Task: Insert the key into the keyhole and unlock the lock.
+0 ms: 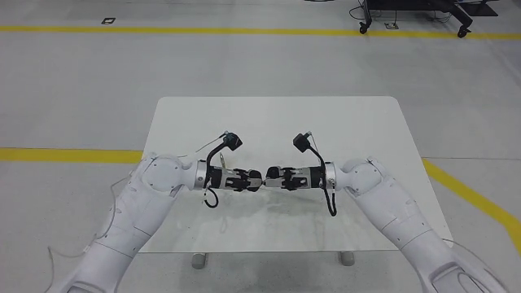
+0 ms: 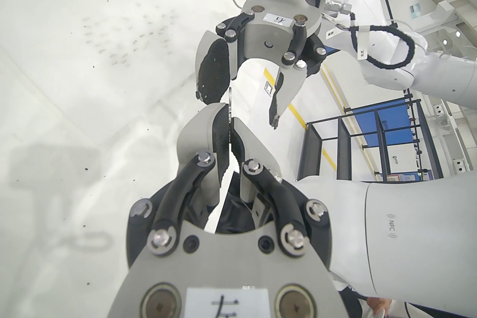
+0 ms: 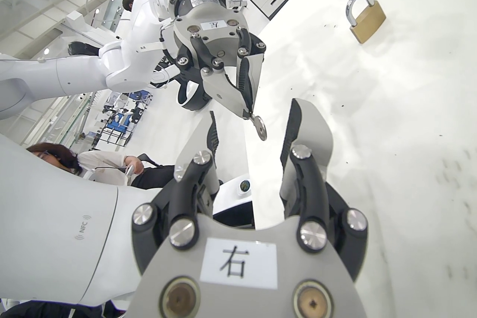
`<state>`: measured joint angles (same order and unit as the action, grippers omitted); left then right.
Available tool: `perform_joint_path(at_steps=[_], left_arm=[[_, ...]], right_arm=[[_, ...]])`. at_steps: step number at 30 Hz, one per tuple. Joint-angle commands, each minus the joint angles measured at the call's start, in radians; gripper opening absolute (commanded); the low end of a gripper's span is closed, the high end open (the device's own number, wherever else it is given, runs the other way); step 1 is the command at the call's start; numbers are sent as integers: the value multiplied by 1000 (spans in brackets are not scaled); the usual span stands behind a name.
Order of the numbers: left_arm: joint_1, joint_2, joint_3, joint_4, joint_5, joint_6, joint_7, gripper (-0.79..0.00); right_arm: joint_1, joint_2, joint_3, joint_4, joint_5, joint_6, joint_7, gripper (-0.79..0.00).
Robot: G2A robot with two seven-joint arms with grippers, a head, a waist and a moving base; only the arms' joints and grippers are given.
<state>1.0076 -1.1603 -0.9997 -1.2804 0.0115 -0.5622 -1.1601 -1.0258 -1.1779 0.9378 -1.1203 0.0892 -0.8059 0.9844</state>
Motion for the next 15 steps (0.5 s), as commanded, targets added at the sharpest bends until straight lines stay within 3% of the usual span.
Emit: perform_joint_path(at_steps=[1,5,9,11,13,15], left_arm=[[0,1,4,0,4,0,3,-785],[-1,2,11,-2,9,1,14,-785],[-3,5,16,-2,9,-2,21,-785],[-2,6,14,-1,5,-4,33,-785],[-1,7,13,-2,7,-3,46,-785],[-1,8,16,-4,8,-4,51,-785]], right_arm=[[3,0,-3,5,2,-3,0,-434],[10,1,-7,18,16,-9,3,-465],[16,2,-10,29,25,-7,4,-560],[19,3,-12,34,30,-1,3,-622],[22,3,-17,36,33,3,8,-785],[25,2,-22,37,40,5,14,-785]])
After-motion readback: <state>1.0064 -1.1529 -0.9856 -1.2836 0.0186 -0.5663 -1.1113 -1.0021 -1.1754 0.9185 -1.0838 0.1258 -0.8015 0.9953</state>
